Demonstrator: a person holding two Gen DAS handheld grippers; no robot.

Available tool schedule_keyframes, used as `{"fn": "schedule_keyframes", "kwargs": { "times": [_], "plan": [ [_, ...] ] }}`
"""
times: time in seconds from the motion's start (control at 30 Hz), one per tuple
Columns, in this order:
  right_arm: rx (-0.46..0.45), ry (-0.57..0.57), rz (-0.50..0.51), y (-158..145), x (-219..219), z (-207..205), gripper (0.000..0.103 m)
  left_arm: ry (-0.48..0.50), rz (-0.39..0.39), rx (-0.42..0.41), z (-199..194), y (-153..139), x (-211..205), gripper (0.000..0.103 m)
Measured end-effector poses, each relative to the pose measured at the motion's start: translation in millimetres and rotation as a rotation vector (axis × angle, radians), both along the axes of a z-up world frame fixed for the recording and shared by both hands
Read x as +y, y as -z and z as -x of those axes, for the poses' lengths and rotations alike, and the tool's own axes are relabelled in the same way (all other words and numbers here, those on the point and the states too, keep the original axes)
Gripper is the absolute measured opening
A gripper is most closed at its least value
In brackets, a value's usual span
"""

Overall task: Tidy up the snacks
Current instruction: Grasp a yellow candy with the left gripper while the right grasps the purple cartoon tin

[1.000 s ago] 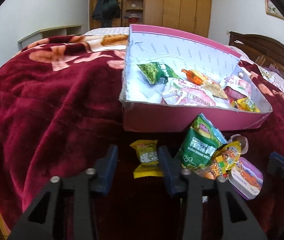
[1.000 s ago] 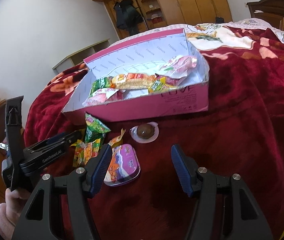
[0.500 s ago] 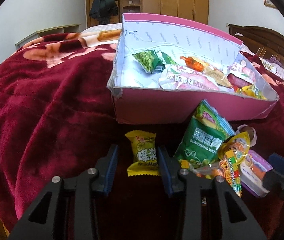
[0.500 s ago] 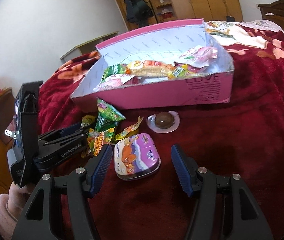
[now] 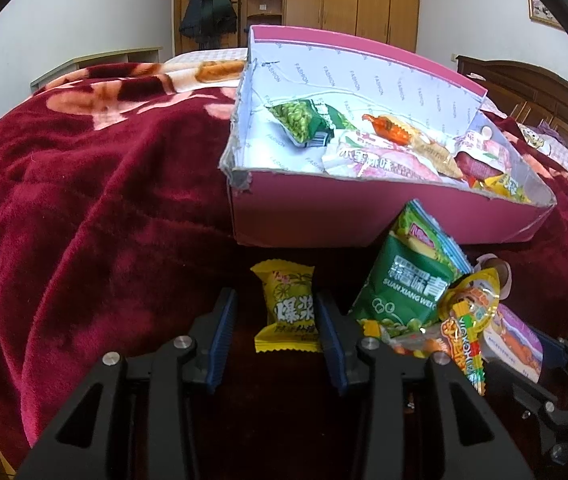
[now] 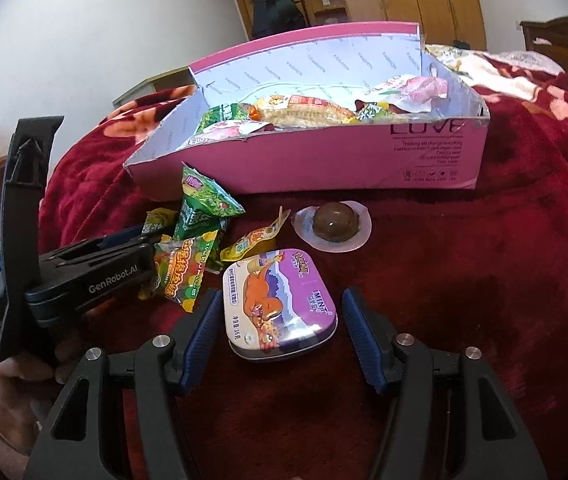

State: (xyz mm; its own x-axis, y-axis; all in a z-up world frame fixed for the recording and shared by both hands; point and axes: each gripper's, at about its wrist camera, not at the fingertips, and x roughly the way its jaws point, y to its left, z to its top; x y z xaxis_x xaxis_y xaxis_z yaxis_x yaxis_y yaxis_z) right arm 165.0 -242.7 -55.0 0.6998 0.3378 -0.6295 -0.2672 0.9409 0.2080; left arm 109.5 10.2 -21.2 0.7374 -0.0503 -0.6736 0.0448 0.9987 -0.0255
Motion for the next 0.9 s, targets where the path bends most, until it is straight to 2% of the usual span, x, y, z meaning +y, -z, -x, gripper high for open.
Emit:
{"fn": "schedule_keyframes", "kwargs": {
  "times": [0.07, 0.43, 0.57, 0.6, 0.9],
  "plan": [
    [-0.01, 0.009, 0.011, 0.7, -0.2, 1.6, 0.056, 0.0, -0.004, -0.003, 0.9, 0.1, -0.4, 0.042],
    [-0.03, 0.015, 0.018, -7.3, 1.6, 14.2, 0.054, -0.012, -0.016, -0.002, 4.7, -2.9, -3.1, 0.042],
    [-0.032, 0.015, 0.004, -12.2, 2.6, 23.6, 0.054, -0.019, -0.002, 0.012, 4.8, -5.7, -0.9, 0.036],
    [-0.033, 0.013, 0.002, -13.3, 3.0, 25.6, 0.054, -0.023, 0.007, 0.014, 5.2, -6.3, 1.0, 0.032],
    [-0.032, 0.007, -0.013, -17.6, 2.9, 32.8, 0.054, -0.028, 0.115, 0.005, 20.4, -20.9, 19.8, 0.031]
  ]
}}
